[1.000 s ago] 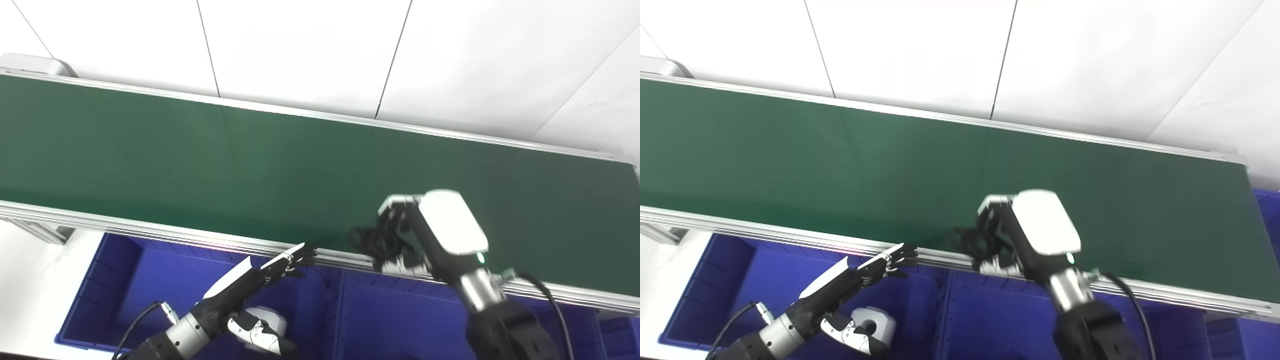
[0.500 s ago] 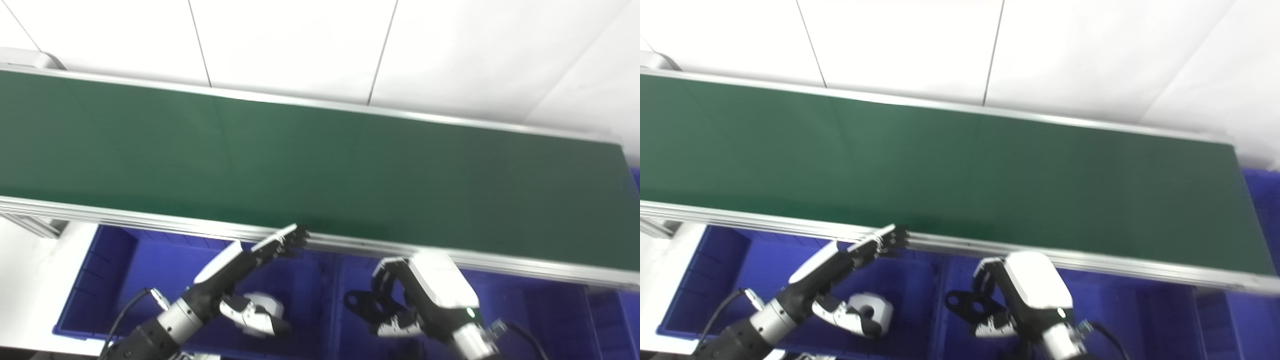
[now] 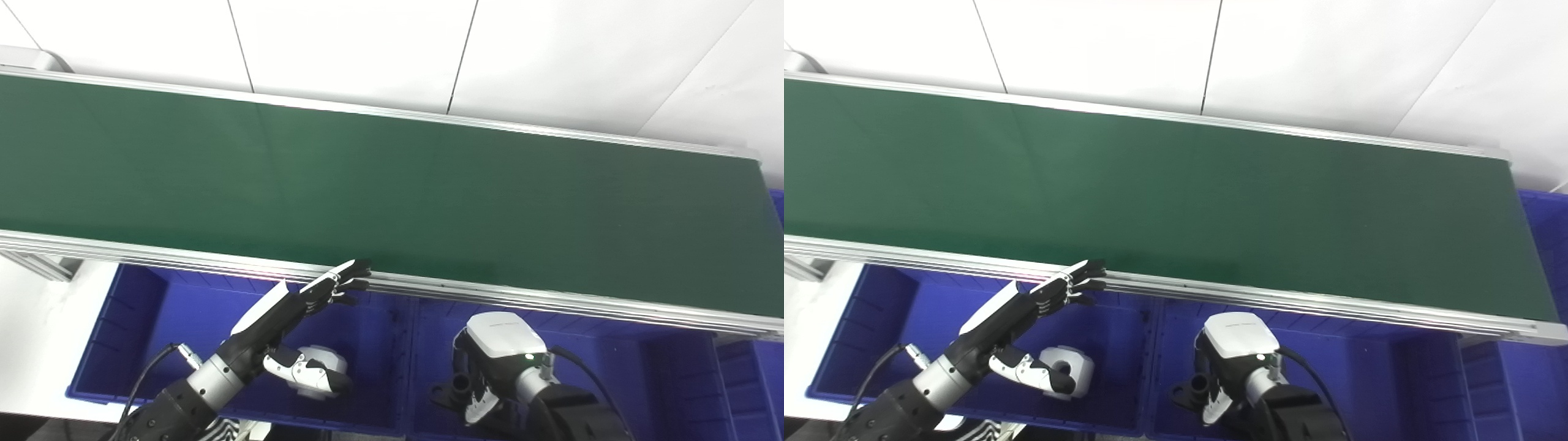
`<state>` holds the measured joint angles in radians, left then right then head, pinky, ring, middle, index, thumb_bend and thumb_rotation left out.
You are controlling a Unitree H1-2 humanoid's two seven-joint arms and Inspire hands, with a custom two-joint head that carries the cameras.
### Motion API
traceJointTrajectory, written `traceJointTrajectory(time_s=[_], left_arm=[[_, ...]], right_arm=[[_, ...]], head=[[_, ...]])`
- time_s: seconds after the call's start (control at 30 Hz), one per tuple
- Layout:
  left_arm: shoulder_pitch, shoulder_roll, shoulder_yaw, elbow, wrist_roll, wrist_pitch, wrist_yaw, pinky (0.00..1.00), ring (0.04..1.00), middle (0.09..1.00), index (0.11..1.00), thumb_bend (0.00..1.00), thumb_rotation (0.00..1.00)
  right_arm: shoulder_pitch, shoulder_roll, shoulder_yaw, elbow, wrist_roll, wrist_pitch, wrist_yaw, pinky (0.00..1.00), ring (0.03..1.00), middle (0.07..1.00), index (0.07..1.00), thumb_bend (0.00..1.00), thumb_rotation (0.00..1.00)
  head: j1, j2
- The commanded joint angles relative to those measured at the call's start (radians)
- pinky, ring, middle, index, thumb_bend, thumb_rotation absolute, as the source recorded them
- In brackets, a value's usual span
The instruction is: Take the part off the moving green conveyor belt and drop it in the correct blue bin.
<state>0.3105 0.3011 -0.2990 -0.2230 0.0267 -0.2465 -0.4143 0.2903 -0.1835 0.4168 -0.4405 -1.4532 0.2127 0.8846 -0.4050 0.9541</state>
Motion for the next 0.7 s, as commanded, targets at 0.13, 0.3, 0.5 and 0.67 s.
traceJointTrajectory(time_s=[0.13, 0.3, 0.5, 0.67], left_arm=[[0.001, 0.007, 0.005, -0.033, -0.016, -0.008, 0.003, 0.8, 0.891, 0.943, 0.947, 0.72, 0.45], [0.008, 0.009, 0.006, -0.044, -0.012, 0.003, 0.005, 0.8, 0.888, 0.938, 0.943, 0.73, 0.44], [0.018, 0.016, 0.008, -0.056, -0.02, 0.01, 0.0, 0.81, 0.889, 0.94, 0.943, 0.72, 0.44], [0.02, 0.02, 0.009, -0.06, -0.031, 0.016, -0.006, 0.82, 0.893, 0.942, 0.944, 0.72, 0.43]], right_arm=[[0.025, 0.026, -0.014, -0.062, -0.053, -0.012, -0.007, 0.35, 0.418, 0.52, 0.826, 0.58, 0.35], [0.075, 0.062, -0.043, -0.115, -0.057, -0.006, -0.074, 0.29, 0.374, 0.476, 0.851, 0.59, 0.35], [0.169, 0.106, -0.07, -0.206, -0.008, -0.025, -0.214, 0.34, 0.475, 0.578, 0.827, 0.61, 0.32], [0.273, 0.153, -0.086, -0.272, 0.144, -0.024, -0.357, 0.65, 0.726, 0.765, 0.797, 0.64, 0.23]], head=[[0.007, 0.004], [0.01, 0.008], [0.014, 0.014], [0.021, 0.018]])
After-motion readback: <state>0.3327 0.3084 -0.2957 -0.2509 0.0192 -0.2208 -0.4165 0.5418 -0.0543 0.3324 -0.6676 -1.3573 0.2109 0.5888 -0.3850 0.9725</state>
